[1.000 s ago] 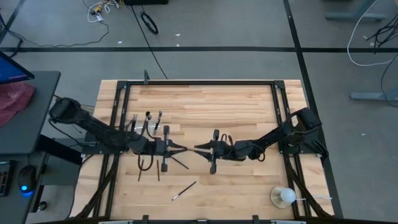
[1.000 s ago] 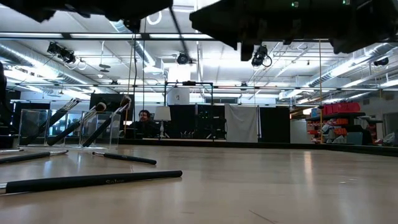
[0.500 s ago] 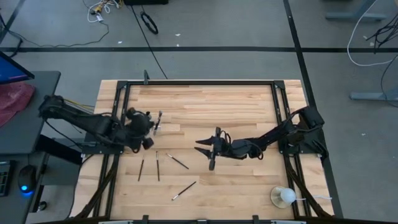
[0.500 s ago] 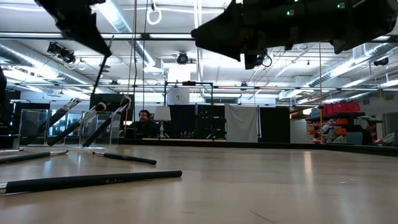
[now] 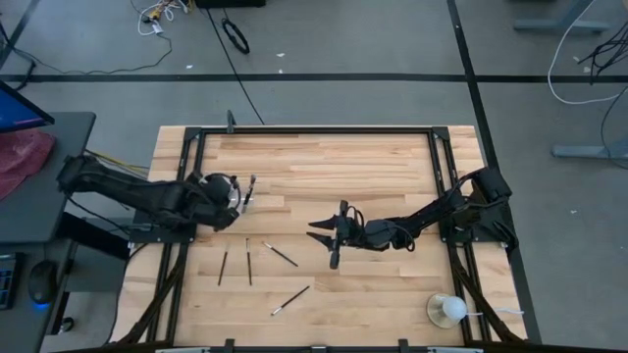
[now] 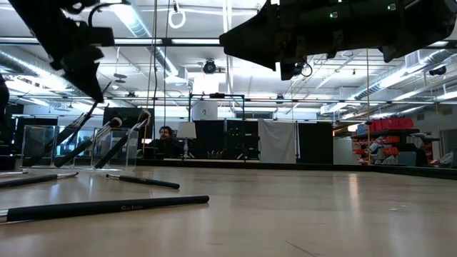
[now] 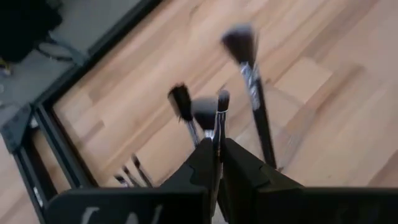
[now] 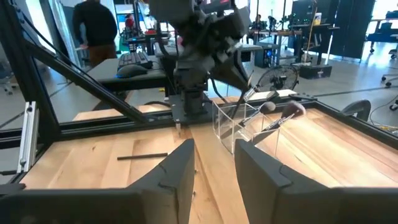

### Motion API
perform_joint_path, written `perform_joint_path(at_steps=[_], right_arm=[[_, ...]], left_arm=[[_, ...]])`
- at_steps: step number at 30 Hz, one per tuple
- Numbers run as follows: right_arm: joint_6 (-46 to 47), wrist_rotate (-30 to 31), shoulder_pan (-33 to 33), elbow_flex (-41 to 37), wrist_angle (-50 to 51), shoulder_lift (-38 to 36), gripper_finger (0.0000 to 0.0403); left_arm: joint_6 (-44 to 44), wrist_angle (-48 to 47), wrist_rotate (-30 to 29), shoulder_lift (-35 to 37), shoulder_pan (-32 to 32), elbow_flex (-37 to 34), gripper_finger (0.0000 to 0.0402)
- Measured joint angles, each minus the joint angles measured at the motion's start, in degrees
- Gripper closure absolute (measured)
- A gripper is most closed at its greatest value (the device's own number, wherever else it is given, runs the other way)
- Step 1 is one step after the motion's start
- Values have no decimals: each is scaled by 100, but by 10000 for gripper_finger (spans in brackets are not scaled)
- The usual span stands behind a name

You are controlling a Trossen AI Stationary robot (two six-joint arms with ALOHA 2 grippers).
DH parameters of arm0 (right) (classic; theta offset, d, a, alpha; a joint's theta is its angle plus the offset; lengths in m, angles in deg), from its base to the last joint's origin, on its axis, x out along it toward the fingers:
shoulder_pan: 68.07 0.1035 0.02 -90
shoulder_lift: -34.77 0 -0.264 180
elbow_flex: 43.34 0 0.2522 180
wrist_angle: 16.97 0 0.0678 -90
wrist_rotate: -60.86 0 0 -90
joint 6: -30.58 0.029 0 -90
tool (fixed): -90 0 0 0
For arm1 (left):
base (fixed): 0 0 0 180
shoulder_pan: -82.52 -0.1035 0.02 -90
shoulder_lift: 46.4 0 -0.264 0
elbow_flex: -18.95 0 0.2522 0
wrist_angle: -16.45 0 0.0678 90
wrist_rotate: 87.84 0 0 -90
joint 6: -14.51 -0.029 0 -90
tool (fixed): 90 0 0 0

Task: Put items in baskets/containers
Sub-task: Put the black eyeshadow brush into the transparent organizer

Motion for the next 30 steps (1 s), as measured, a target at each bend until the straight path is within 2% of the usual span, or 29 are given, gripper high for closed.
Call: perform_joint_path(at_steps=[6, 18, 30], right_arm=[[-2, 0, 0, 0, -8, 0, 289], [-2, 2, 0, 0, -10, 0, 289], [-4, 2, 0, 0, -10, 0, 289]], left_arm=[[74, 133, 247, -1, -208, -275, 372], [116, 299, 464, -1, -476, -344, 359], [103, 300, 531, -3, -824, -344, 299]])
